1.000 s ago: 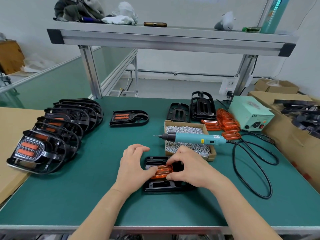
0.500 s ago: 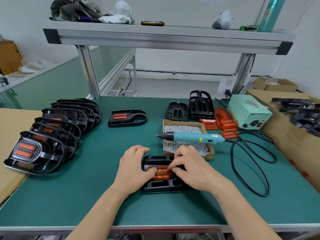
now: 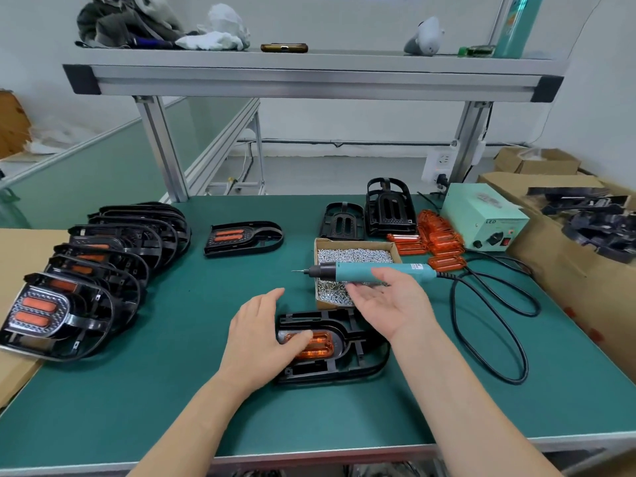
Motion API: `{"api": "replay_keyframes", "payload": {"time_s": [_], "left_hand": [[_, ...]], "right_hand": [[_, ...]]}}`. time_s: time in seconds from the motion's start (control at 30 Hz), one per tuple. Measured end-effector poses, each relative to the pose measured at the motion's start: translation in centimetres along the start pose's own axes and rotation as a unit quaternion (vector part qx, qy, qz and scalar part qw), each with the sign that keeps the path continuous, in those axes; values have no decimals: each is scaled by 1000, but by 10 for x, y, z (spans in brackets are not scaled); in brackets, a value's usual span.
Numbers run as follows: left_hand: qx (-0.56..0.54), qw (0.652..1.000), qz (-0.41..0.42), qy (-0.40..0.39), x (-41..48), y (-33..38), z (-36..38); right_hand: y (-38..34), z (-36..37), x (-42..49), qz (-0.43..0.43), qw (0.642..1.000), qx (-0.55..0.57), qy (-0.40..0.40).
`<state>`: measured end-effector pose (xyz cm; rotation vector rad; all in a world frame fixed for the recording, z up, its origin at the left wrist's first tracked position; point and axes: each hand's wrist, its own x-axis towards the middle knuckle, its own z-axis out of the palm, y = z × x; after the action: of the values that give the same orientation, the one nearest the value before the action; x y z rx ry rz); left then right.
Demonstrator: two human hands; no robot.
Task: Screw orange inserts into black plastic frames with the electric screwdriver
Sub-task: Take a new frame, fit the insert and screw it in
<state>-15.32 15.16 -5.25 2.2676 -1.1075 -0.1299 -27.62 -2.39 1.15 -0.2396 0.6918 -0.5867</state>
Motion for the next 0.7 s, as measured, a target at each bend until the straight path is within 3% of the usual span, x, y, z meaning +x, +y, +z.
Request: {"api": "replay_keyframes", "payload": {"time_s": [0.23,0.4,0.5,0.6,0.7], "left_hand": [[36,997,-46,-56,13,4,0],[23,995,-54,-77,17,3,-3],[-49,993,-56,-95,24,5,-12],[-82,996,2,-25,40,13,-18],[-28,997,74,13,61,29,-18]], "right_hand": [[12,17,23,40,998,25,34],[13,21,24,-24,999,4,28],[1,22,22,-58,998,-16,33],[-8,21,21,-85,996,-17,34],[-12,20,21,-110,994,7,8]]}}
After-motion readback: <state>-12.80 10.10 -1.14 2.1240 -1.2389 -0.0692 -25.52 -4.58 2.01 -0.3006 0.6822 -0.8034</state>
